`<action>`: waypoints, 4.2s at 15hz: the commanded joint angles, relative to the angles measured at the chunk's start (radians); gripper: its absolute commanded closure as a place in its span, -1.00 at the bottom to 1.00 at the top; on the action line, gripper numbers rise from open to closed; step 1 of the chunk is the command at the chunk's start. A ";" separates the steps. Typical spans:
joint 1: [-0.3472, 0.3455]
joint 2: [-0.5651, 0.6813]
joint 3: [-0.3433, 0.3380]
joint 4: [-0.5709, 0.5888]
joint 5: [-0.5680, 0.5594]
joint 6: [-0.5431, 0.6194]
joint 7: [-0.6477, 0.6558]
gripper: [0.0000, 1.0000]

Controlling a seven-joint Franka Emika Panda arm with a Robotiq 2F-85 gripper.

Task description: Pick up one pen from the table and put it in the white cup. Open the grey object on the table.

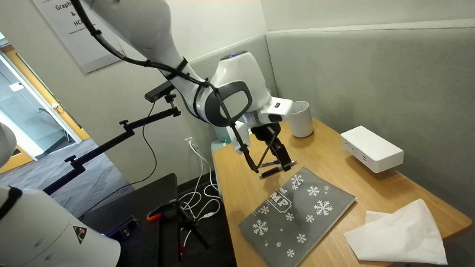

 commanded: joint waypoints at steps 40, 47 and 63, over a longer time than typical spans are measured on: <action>-0.018 0.141 0.046 0.206 0.183 -0.005 -0.112 0.93; -0.075 0.205 0.078 0.376 0.230 0.043 -0.121 0.93; -0.042 0.383 0.061 0.629 0.229 -0.072 -0.104 -0.20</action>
